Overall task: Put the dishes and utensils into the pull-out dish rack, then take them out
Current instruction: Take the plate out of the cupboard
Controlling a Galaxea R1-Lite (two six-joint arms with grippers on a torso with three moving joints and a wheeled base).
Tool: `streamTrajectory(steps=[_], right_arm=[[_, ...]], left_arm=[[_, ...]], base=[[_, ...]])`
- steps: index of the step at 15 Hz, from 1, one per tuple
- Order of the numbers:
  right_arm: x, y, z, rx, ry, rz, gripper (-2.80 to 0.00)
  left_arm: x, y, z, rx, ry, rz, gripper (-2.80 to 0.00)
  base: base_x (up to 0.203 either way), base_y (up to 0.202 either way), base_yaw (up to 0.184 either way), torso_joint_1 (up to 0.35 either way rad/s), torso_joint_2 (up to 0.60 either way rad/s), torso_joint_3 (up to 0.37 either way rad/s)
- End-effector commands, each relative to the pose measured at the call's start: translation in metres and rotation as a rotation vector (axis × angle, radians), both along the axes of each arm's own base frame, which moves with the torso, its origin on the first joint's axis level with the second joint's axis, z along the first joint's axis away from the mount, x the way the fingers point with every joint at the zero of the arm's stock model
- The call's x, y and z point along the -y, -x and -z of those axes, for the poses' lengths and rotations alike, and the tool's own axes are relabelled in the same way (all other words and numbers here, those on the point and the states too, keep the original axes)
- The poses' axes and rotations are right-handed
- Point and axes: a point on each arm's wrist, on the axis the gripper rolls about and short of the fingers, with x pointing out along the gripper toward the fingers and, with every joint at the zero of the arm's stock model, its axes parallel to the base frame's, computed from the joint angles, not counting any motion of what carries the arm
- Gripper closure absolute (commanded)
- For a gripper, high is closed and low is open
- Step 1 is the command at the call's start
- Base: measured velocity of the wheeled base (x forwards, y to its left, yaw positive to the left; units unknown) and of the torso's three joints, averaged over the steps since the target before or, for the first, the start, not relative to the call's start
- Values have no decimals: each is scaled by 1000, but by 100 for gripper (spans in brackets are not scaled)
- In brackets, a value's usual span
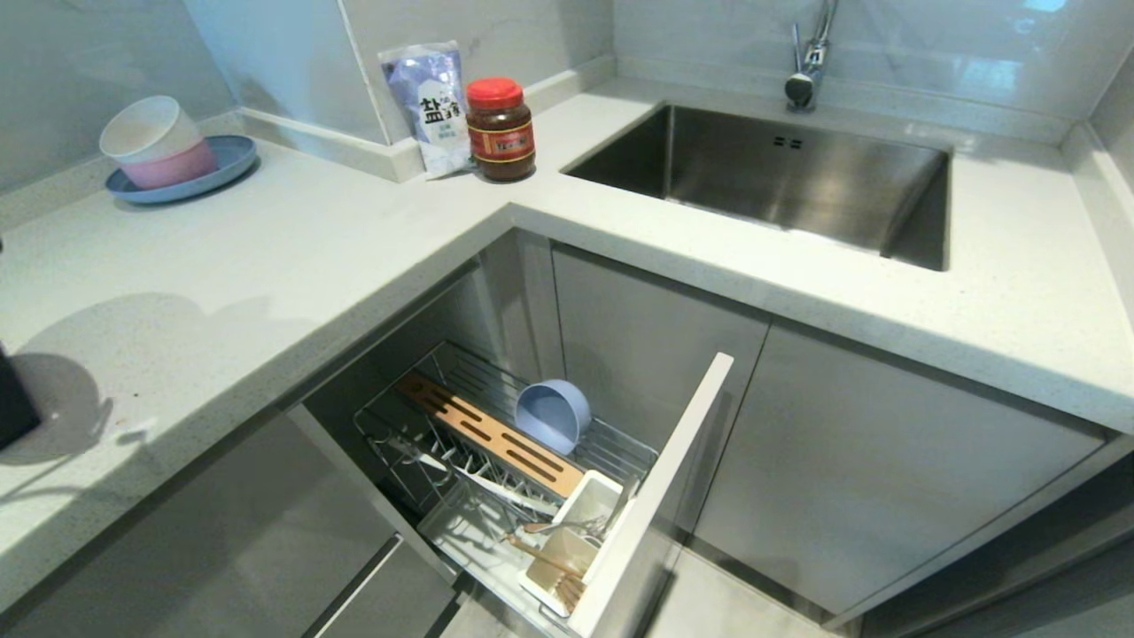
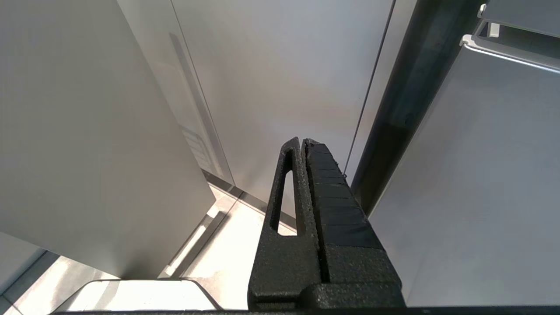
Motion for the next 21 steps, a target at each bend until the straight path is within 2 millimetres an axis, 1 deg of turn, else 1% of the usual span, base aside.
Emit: streamTrajectory(steps=[1,4,9,12,14,17,21], right_arm=[[0,0,1,3,0,-1,0],[0,0,0,3,0,0,0],[0,0,0,4,0,-1,0],[0,0,1,3,0,0,0],[0,0,1,3,0,-1,0],[0,0,0,3,0,0,0],[0,0,0,1,0,0,0]], left_arm=[[1,-13,8,-131,-67,61,0],[3,-30,4,-163,-131,96,0],[3,-65,16,-293,-270,44,0],[4,-82,24,-419,-319,44,0],[5,-90,27,-477,-427,69,0],[8,-109,36,-512,-480,91,0],[18,-137,47,-504,-518,114,0]], base=[[0,0,0,0,0,0],[0,0,0,0,0,0],[0,0,0,0,0,0],[0,0,0,0,0,0],[0,0,0,0,0,0],[0,0,0,0,0,0],[0,0,0,0,0,0]])
